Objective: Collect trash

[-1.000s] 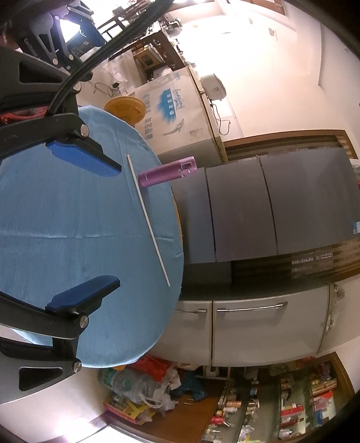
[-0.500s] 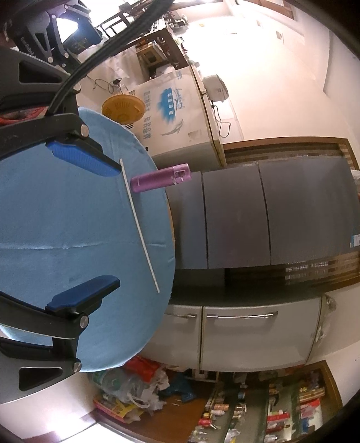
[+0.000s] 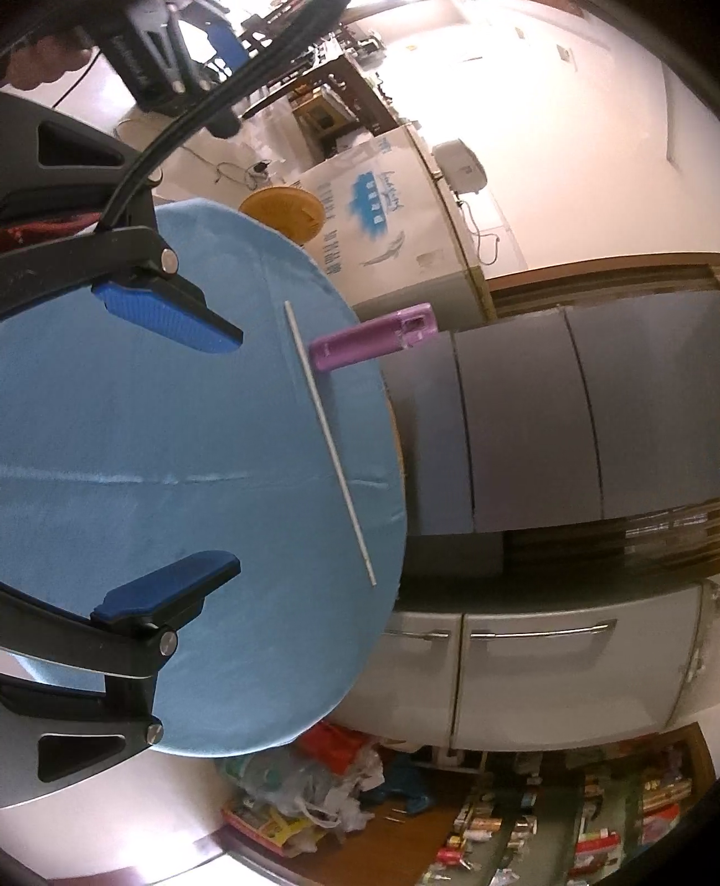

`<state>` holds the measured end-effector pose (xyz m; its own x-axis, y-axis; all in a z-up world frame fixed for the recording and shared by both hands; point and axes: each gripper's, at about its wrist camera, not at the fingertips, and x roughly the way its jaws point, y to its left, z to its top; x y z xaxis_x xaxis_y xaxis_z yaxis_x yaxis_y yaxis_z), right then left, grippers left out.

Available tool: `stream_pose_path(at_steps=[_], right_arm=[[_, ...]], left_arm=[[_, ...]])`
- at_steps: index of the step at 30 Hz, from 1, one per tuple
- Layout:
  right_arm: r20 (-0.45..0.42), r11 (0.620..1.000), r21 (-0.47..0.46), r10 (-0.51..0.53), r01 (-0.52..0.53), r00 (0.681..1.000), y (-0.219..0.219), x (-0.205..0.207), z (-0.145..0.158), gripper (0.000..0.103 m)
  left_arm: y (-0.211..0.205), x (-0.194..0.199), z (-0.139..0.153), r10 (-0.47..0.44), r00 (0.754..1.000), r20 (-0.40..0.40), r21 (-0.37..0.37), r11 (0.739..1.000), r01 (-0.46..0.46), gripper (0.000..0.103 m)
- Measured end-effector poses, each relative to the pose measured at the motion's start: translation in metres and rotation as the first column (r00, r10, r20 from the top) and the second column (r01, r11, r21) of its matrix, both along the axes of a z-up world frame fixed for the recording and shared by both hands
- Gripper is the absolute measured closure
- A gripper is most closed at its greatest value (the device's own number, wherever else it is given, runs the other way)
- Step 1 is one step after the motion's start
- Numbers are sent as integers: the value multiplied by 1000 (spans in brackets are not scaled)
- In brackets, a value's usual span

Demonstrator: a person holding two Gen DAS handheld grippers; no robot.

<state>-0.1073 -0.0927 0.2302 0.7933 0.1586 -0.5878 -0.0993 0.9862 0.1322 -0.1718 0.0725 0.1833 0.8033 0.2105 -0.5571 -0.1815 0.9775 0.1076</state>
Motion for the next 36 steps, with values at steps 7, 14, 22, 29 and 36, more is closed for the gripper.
stream_pose_path(at_steps=[7, 14, 22, 29, 36], right_arm=[[-68, 999, 43, 11, -8, 998, -21, 11, -25, 26], [-98, 999, 52, -7, 12, 995, -39, 28, -46, 26], [-114, 998, 46, -30, 35, 993, -54, 49, -55, 26], [-130, 997, 32, -61, 65, 990, -61, 64, -58, 26], [-150, 997, 15, -75, 78, 986, -54, 76, -63, 26]], left_arm=[[-24, 23, -14, -37, 997, -61, 0, 999, 37, 16], [-49, 50, -28, -71, 990, -122, 21, 997, 74, 16], [-68, 74, -38, -98, 983, -157, 30, 994, 104, 16], [-70, 88, -46, -105, 979, -172, 17, 994, 110, 16], [-61, 98, -53, -127, 977, -169, -9, 992, 127, 16]])
